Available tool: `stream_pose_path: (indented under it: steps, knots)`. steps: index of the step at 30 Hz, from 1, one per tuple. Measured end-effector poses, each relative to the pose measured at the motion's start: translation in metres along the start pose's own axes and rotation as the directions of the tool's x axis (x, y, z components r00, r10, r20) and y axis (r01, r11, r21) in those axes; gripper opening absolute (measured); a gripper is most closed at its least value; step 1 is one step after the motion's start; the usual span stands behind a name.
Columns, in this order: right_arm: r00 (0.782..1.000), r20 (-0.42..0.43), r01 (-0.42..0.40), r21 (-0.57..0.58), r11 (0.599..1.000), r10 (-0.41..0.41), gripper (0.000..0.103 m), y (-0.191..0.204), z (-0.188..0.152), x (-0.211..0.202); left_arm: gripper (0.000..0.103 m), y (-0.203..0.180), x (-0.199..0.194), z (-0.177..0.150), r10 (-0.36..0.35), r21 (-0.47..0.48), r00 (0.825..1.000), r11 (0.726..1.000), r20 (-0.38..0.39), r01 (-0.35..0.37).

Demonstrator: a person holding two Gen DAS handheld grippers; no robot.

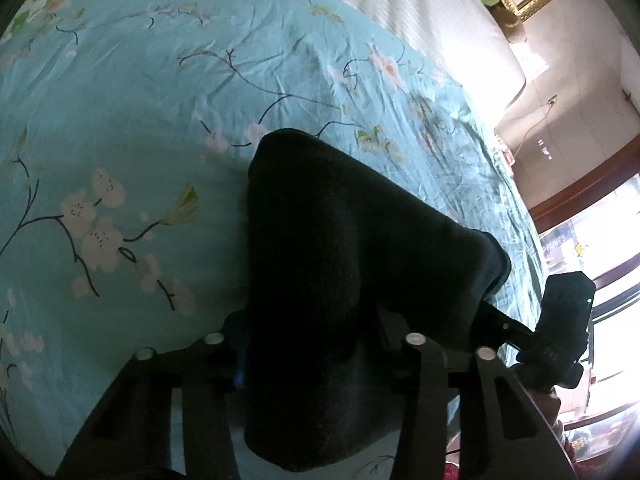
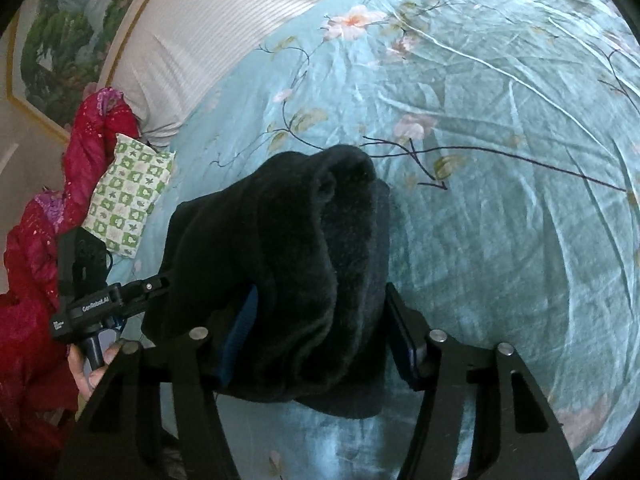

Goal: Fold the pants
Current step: 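Grasp the folded black pants end with both grippers and lift it, then fold the held pants end over and lower it onto the bundle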

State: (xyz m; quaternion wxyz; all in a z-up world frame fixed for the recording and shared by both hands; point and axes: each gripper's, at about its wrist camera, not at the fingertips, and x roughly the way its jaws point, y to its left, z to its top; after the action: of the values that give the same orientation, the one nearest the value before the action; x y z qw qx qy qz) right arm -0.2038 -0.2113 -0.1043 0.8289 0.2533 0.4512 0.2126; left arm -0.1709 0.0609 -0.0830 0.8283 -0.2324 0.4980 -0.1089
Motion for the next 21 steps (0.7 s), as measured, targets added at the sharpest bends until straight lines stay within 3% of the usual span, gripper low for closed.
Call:
stream_pose_path:
  steps: [7, 14, 21]
  knots:
    - [0.999, 0.017, -0.028, -0.033, 0.999, 0.028, 0.048, 0.011, 0.001, -0.011, 0.030, -0.018, -0.014, -0.004, 0.049, 0.042, 0.998, 0.998, 0.048, -0.051]
    - [0.999, 0.024, -0.028, -0.105, 0.994, 0.031, 0.047, 0.036, 0.020, -0.014, 0.029, -0.022, -0.040, 0.000, 0.081, 0.060, 0.991, 0.994, 0.105, -0.087]
    - [0.997, 0.022, -0.062, -0.202, 0.977, 0.067, 0.046, 0.073, 0.052, 0.008, 0.029, -0.006, -0.069, 0.022, 0.139, 0.016, 0.972, 0.989, 0.189, -0.144]
